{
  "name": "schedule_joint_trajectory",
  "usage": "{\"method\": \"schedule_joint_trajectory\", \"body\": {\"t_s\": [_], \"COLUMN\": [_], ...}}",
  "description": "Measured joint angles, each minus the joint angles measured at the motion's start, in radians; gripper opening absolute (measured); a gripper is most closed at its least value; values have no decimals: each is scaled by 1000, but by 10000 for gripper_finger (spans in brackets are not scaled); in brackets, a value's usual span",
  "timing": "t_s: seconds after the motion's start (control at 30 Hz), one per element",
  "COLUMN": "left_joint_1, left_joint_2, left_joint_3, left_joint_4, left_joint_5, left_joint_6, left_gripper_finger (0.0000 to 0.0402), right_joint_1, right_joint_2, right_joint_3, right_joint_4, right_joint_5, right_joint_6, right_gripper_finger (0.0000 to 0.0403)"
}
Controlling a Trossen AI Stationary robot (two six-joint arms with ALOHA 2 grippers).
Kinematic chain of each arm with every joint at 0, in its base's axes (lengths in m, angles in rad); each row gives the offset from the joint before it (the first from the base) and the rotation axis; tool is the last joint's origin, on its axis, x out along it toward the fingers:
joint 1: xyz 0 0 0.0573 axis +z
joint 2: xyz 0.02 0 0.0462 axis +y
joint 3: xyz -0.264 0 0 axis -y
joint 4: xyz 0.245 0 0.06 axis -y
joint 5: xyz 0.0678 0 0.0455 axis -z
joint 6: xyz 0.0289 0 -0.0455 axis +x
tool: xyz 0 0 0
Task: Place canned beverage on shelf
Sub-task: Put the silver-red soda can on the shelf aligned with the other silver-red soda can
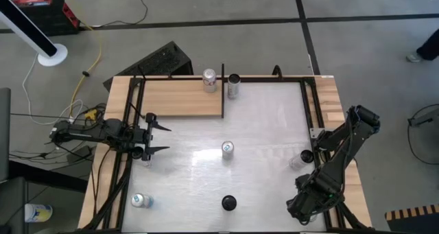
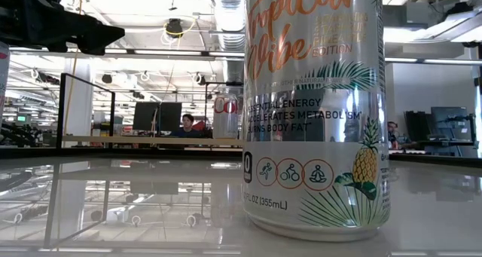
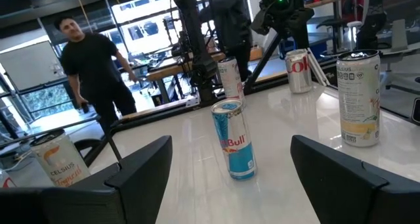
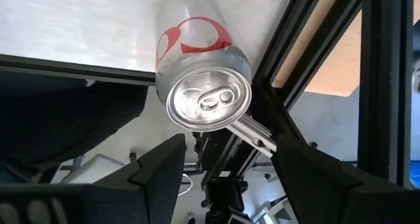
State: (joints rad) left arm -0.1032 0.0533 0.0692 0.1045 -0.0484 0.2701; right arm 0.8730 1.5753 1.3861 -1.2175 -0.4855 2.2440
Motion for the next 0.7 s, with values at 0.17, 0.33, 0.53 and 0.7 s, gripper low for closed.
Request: {"method": "schedule_joint_trajectory", "body": {"t_s": [0.17, 0.33, 0.53, 0.7], "left_joint_1": [0, 0, 0, 0], "left_joint_2": [0, 0, 0, 0], "left_joint_3": [0, 0, 0, 0], "left_joint_4": [0, 0, 0, 1], "left_joint_5": [0, 1, 0, 0], "left_joint_6": [0, 0, 0, 0], "left_gripper_finger": [300, 300, 300, 300], "right_joint_1": [-6, -6, -11, -13], "right_joint_2": [0, 0, 0, 0], "right_joint_3": [0, 0, 0, 0], "right_joint_4": [-3, 5, 51, 65], "right_joint_5": [-41, -31, -15, -13], "right_joint_6": [-15, -53, -121, -152], "right_gripper_finger": [266, 266, 228, 55]}}
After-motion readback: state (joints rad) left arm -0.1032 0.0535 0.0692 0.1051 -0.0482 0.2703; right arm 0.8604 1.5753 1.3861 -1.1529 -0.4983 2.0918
